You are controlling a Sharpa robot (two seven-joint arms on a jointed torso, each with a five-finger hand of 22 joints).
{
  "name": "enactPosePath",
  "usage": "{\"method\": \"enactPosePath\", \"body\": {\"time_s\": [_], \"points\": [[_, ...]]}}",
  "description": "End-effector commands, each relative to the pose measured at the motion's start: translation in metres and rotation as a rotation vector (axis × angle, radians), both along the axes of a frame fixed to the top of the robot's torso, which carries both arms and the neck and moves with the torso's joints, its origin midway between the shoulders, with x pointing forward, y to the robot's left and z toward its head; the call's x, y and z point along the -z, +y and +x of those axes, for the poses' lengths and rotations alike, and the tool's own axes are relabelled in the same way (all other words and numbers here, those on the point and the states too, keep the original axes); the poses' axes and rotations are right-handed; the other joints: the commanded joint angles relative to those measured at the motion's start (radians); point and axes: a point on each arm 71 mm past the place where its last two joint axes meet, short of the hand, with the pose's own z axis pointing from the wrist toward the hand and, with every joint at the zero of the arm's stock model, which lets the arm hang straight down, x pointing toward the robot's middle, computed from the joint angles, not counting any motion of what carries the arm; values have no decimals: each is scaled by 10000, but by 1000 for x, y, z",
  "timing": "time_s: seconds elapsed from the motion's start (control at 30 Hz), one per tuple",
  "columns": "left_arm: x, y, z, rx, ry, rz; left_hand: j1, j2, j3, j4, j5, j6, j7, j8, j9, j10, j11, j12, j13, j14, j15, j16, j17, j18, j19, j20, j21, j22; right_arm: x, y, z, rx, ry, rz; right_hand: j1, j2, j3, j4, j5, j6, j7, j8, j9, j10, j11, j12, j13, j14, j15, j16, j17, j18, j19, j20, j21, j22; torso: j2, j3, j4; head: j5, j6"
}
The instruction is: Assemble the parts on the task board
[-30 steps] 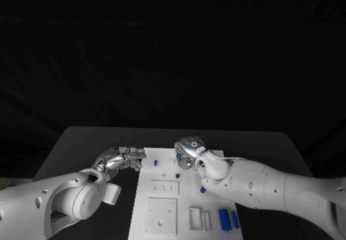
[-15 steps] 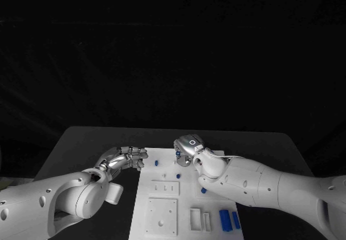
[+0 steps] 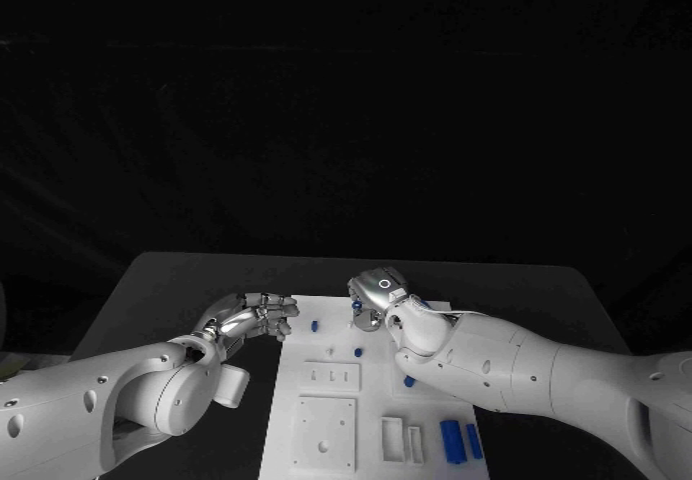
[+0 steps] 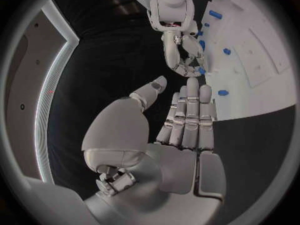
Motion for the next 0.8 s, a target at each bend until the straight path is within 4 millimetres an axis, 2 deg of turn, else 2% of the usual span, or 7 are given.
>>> {"method": "enactPosePath", "body": {"time_s": [0.03,0.33,0.8], "points": [[-1,-3,0,182,-38,-107,-90,11,24,-44,59,-56,31,-56,17,-7,60,-70,1,-9,55,-57,9,220,3,-100,45,-11,1,3,0,-75,50,-123,85,-15,69,-2,25,114,-22,69,939,-4,-41,60,4,-95,-169,64,16,698,15,-56,47,201,-9,0,-7,12,-23],[-1,-4,0,206,-41,-114,-95,11,27,-49,57,-56,30,-56,18,-6,59,-72,2,-9,55,-58,11,220,1,-100,47,-12,3,4,3,-41,148,-179,84,-18,78,12,25,110,-20,59,947,-9,-40,53,26,-96,-169,65,16,698,12,-55,50,199,3,-4,6,6,-45],[-1,-6,0,243,-45,-116,-102,13,33,-55,57,-57,29,-56,20,-4,58,-75,2,-9,55,-59,14,220,0,-100,51,-14,5,3,6,75,259,-234,83,-19,87,27,25,105,-18,46,957,-17,-38,44,52,-98,-167,64,15,698,6,-54,53,197,12,-4,-24,31,-74]]}}
